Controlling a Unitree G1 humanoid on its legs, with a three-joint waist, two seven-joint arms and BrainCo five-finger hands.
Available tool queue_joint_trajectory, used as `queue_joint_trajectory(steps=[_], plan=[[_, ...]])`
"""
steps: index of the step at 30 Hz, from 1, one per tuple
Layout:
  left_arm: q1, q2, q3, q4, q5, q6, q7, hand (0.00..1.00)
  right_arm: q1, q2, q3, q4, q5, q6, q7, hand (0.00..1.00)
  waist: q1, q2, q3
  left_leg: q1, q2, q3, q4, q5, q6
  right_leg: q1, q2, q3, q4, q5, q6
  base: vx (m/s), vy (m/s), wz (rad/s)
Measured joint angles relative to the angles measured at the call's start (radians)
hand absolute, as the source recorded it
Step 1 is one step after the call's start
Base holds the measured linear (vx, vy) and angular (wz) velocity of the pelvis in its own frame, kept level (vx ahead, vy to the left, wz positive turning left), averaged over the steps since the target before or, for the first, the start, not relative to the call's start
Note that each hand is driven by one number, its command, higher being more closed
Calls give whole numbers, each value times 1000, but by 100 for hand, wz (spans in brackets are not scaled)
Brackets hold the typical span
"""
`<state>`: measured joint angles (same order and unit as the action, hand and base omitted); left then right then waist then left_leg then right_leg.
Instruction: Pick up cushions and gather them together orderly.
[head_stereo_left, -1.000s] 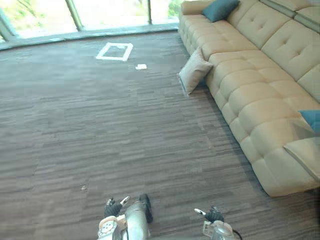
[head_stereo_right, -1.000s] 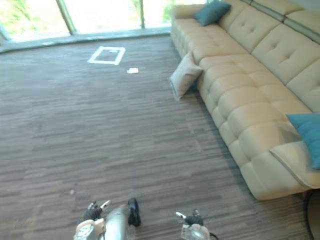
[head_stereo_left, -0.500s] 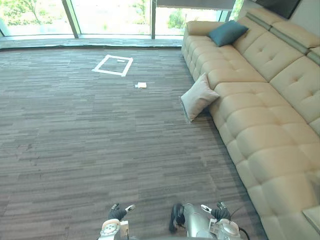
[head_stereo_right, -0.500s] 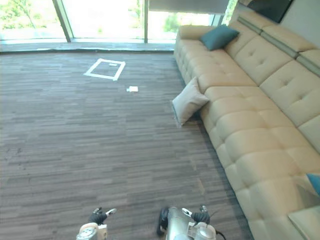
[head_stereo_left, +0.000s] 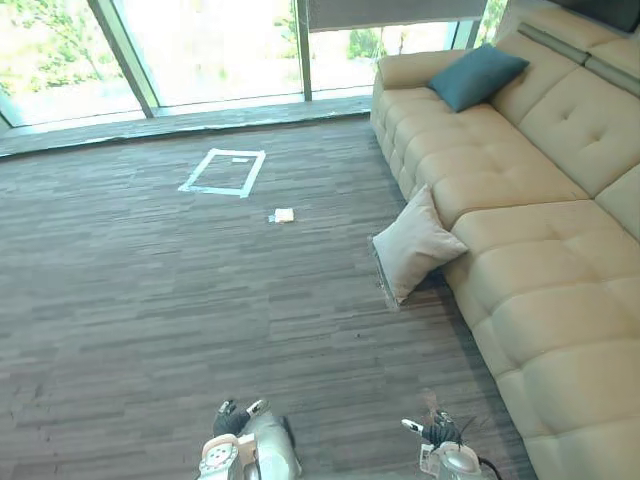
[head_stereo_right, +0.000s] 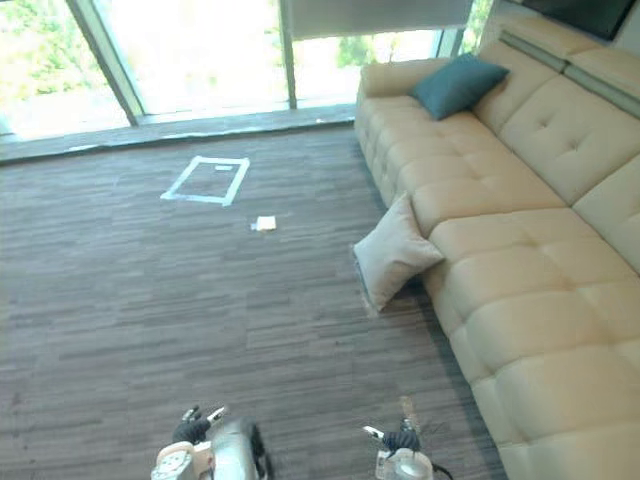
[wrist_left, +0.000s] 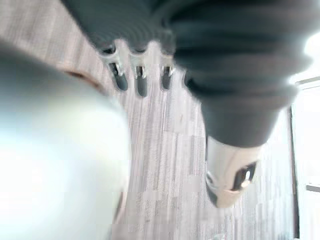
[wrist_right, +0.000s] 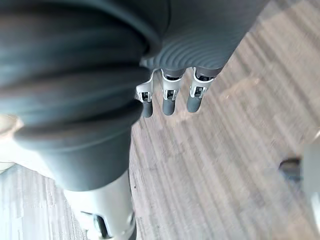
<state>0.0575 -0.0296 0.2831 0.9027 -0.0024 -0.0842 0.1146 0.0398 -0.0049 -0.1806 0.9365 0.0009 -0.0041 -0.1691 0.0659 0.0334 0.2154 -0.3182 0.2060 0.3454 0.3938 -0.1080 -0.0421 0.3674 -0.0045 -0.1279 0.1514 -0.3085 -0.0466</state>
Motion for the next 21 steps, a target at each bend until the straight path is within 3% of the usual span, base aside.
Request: queue_joint_trajectory(steps=[1, 2, 3, 4, 5, 6, 7, 8, 9, 10, 11, 13, 15, 17, 19, 20, 21], plan=[[4, -3, -7, 0, -4, -4, 4, 0, 0, -1, 7, 7, -1, -2, -3, 0, 4, 5, -7, -8, -25, -28, -63, 119, 64, 31, 2, 29, 9, -19, 34, 698, 269, -56], [-2, 12, -10, 1, -3, -5, 4, 0, -4, 13, 7, 34, -1, 0, -5, 0, 14, -23, -20, -5, -50, -27, -43, 159, 77, 41, -26, 56, 20, -21, 41, 719, 308, -34], [-16, 37, -27, 4, 2, -1, 6, 0, -7, 36, 7, 34, -1, 2, -6, 0, 6, -65, -37, -4, -79, -21, -40, 133, 95, 26, -64, 61, 46, 1, 54, 874, 388, -3], [-22, 51, -48, 7, 4, 1, 6, 0, 8, 51, -7, 36, -2, 1, -7, 0, 4, -91, -50, -1, -105, -23, -18, 88, 109, -21, -87, 92, 143, 53, 73, 723, 328, 21], [-23, 55, -49, 12, 5, 1, 6, 0, 8, 52, -11, 37, -1, 1, -6, 0, 2, -94, -51, 5, -111, -23, -11, 76, 109, -31, -92, 97, 180, 75, 81, 714, 329, 27], [-31, 70, -67, 46, 6, 4, 9, 0, 7, 49, -23, 42, -2, 0, -7, 0, -7, -104, -51, 59, -137, -28, -6, 20, 105, -95, -107, 116, 389, 183, 142, 687, 291, 32], [-43, 80, -79, 76, 9, 10, 10, 0, 7, 42, -32, 51, -2, -2, -6, 0, -9, -106, -49, 122, -161, -34, -9, -25, 102, -179, -122, 146, 615, 261, 244, 668, 263, 34], [-44, 80, -81, 88, 11, 14, 11, 0, 7, 37, -33, 51, -2, -7, -6, 0, -11, -100, -46, 157, -168, -36, -10, -48, 101, -219, -128, 147, 719, 266, 255, 621, 206, 11], [-43, 73, -86, 95, 20, 19, 12, 0, 10, 21, -32, 37, -2, -16, -5, 0, -14, -89, -37, 243, -174, -34, -25, -88, 97, -305, -145, 124, 895, 252, 235, 546, 151, -1], [-38, 67, -87, 100, 21, 23, 13, 0, 19, 10, -32, 17, -2, -21, -4, 0, -17, -66, -35, 324, -176, -33, -65, -113, 94, -397, -155, 88, 984, 214, 186, 525, 124, -6], [-36, 65, -90, 103, 21, 24, 14, 0, 21, 5, -32, 11, -2, -24, -4, 0, -20, -62, -36, 361, -175, -33, -89, -124, 95, -442, -155, 71, 1001, 191, 165, 474, 58, 1], [-32, 68, -107, 112, 22, 25, 14, 0, 27, 2, -40, -9, -3, -26, -5, 0, -32, -60, -28, 486, -161, -30, -168, -137, 70, -585, -154, -23, 910, 112, 111, 451, -16, 7], [-32, 67, -108, 123, 22, 26, 13, 0, 24, 5, -58, -20, 0, -29, -6, 0, -51, -61, -28, 569, -148, -20, -224, -141, 63, -647, -153, -95, 753, 83, 88, 547, -101, 19], [-33, 57, -127, 129, 23, 25, 10, 0, 14, 5, -55, -24, -1, -32, -4, 0, -77, -54, -30, 629, -127, 4, -273, -162, 27, -665, -150, -177, 524, 109, 63, 662, -163, 36], [-35, 60, -145, 125, 23, 23, 8, 0, 16, 6, -47, -17, -2, -28, -4, 0, -68, -70, -33, 693, -142, 6, -308, -184, -21, -662, -144, -202, 323, 236, 19, 573, -172, 0], [-34, 53, -143, 137, 24, 27, 10, 0, 14, 2, -47, -20, 1, -28, 3, 0, -65, -60, -35, 732, -132, 6, -299, -205, -54, -662, -130, -191, 340, 260, -59, 625, -202, -20], [-24, 38, -144, 137, 44, 27, 6, 0, 7, -12, -43, -21, -6, -26, 1, 0, -71, -23, -46, 716, -87, 11, -240, -200, -64, -651, -108, -205, 350, 204, -63, 598, -226, -10]])
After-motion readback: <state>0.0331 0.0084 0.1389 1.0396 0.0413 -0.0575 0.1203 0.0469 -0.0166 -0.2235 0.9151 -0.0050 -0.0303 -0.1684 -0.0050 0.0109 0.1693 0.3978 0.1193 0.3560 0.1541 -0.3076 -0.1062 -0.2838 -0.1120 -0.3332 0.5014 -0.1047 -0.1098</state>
